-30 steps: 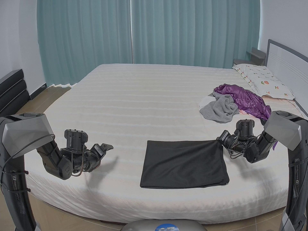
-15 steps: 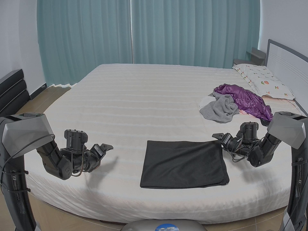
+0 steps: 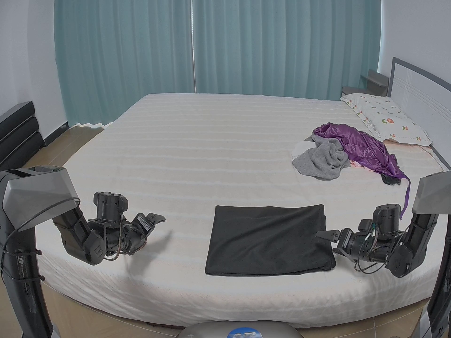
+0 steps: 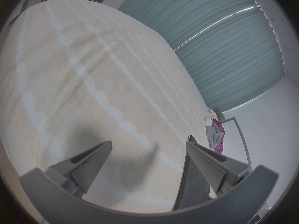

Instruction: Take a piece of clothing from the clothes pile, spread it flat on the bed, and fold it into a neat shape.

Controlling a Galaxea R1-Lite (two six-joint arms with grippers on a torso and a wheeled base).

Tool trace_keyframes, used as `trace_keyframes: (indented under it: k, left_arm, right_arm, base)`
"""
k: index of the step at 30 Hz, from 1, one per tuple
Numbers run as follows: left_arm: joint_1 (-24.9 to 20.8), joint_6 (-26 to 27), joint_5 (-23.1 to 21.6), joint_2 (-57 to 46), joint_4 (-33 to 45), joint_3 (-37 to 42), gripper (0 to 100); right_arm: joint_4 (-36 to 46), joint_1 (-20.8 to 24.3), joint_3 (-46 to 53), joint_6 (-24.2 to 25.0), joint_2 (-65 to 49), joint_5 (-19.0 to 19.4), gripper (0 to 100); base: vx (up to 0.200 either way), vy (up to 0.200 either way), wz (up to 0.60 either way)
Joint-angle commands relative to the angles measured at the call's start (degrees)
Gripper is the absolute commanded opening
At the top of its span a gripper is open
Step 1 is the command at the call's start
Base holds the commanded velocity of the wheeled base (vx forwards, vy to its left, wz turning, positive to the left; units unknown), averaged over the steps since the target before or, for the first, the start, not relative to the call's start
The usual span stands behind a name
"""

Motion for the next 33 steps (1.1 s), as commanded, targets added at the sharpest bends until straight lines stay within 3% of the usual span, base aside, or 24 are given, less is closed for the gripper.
trace_keyframes:
  k: [1, 10, 11, 33]
  left_arm:
    - [0.0, -0.1, 0.0, 0.2, 0.0, 0.2, 100]
    - [0.0, -0.1, -0.1, 0.4, 0.0, -0.1, 100]
    - [0.0, -0.1, -0.1, 0.4, 0.0, -0.1, 100]
    - [0.0, -0.1, -0.1, 0.4, 0.0, 0.0, 100]
  right_arm:
    - [-3.7, 0.9, 6.1, -2.0, -0.9, 2.6, 100]
    - [-6.0, 0.8, 7.8, -4.5, 1.3, 2.6, 100]
    - [-6.0, 0.8, 8.3, -5.4, 1.0, 2.7, 0]
    - [-6.0, -1.2, 12.7, -11.1, -1.0, 2.4, 0]
  base:
    - [0.000, 0.000, 0.00]
    - [0.000, 0.000, 0.00]
    - [0.000, 0.000, 0.00]
    - [0.000, 0.000, 0.00]
